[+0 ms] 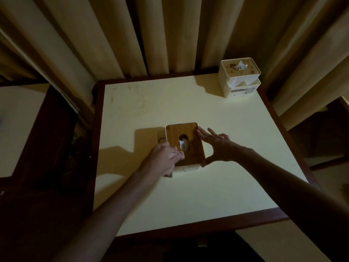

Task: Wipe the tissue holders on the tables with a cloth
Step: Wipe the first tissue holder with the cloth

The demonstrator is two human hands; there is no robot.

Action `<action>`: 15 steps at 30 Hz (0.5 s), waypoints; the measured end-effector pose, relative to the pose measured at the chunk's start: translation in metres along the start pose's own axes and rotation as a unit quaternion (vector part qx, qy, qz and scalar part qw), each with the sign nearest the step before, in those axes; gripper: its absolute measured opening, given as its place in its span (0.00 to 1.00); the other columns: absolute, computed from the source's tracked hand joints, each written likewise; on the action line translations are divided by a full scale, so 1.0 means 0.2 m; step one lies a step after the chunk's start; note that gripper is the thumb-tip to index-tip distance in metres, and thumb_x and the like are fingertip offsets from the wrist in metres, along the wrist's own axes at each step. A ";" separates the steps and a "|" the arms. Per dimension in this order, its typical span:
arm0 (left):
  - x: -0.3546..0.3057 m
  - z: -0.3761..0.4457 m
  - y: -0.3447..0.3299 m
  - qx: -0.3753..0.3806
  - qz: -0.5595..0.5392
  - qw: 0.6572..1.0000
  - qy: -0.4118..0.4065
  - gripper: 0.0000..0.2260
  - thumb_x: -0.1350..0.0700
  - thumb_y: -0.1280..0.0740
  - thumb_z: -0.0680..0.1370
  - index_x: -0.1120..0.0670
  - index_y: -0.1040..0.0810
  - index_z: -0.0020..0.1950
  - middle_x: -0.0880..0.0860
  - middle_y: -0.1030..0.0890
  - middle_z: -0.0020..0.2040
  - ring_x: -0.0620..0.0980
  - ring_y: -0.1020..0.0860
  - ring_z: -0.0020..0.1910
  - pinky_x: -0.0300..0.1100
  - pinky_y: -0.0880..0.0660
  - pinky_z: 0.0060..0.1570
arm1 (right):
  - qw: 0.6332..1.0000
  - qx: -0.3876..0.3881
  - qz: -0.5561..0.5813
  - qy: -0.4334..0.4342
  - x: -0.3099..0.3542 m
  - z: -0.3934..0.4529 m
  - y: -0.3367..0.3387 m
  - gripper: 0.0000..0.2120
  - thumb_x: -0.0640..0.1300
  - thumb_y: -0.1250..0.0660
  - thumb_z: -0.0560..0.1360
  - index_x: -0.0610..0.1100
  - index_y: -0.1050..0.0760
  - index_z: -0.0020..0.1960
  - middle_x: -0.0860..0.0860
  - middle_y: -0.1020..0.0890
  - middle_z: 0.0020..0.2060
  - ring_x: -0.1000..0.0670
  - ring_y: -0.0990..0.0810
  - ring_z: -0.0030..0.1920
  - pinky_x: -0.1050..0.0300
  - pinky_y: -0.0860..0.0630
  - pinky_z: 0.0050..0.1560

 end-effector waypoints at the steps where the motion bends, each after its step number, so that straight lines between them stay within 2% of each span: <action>1: 0.01 0.06 0.01 -0.021 0.008 1.000 0.007 0.08 0.53 0.34 0.78 0.49 0.16 0.53 0.49 0.26 0.45 0.46 0.26 0.45 0.37 0.31 0.41 | 1.000 0.000 0.003 0.001 0.00 0.00 0.00 0.59 0.66 0.28 0.64 0.50 0.64 0.78 0.57 0.62 0.77 0.47 0.60 0.77 0.45 0.53 0.73; 4: 0.02 0.24 0.06 -0.080 0.011 0.996 0.025 0.08 0.54 0.33 0.78 0.53 0.18 0.54 0.50 0.28 0.46 0.48 0.27 0.45 0.41 0.26 0.35 | 1.000 -0.007 0.012 0.003 0.00 0.00 0.01 0.59 0.65 0.27 0.64 0.50 0.63 0.78 0.56 0.61 0.77 0.49 0.57 0.77 0.49 0.51 0.72; 6: 0.05 0.32 0.08 -0.097 -0.001 0.995 0.032 0.08 0.56 0.31 0.77 0.54 0.17 0.55 0.52 0.25 0.48 0.49 0.24 0.46 0.42 0.23 0.37 | 1.000 -0.006 0.009 0.005 0.00 0.00 0.01 0.59 0.65 0.27 0.64 0.50 0.63 0.78 0.56 0.61 0.77 0.49 0.56 0.77 0.49 0.52 0.72; 8: 0.06 0.35 0.09 -0.102 0.008 0.994 0.024 0.09 0.57 0.30 0.76 0.54 0.17 0.55 0.53 0.23 0.48 0.50 0.22 0.46 0.38 0.26 0.39 | 1.000 -0.005 0.007 0.003 0.00 0.00 0.02 0.59 0.65 0.27 0.64 0.50 0.64 0.78 0.56 0.61 0.77 0.49 0.56 0.77 0.49 0.52 0.72; 11: 0.08 0.28 0.05 -0.069 0.006 0.997 0.020 0.08 0.56 0.30 0.76 0.53 0.17 0.54 0.50 0.26 0.45 0.48 0.24 0.44 0.37 0.28 0.34 | 1.000 -0.009 -0.005 0.001 -0.01 0.00 0.01 0.59 0.67 0.28 0.63 0.51 0.64 0.78 0.57 0.60 0.77 0.48 0.56 0.77 0.47 0.52 0.72; 14: 0.06 0.08 -0.05 -0.017 -0.034 0.999 0.014 0.06 0.53 0.30 0.75 0.50 0.16 0.51 0.50 0.24 0.46 0.49 0.23 0.45 0.44 0.24 0.43 | 1.000 -0.009 -0.023 0.002 -0.02 -0.01 0.02 0.59 0.70 0.30 0.62 0.51 0.64 0.78 0.57 0.61 0.77 0.47 0.58 0.77 0.44 0.53 0.73; 15: 0.04 0.00 -0.08 -0.011 -0.053 0.998 0.015 0.06 0.52 0.31 0.76 0.49 0.16 0.50 0.49 0.24 0.45 0.47 0.24 0.44 0.43 0.24 0.44 | 0.999 -0.010 -0.032 0.005 -0.03 -0.01 0.02 0.60 0.71 0.31 0.62 0.51 0.64 0.78 0.57 0.61 0.77 0.46 0.58 0.77 0.42 0.53 0.73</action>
Point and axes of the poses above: each hand's wrist, its own z-axis towards the middle knuckle, its own y-axis out of the back of the hand, x = y × z, the point moved 1 cm from there along z, towards the middle knuckle
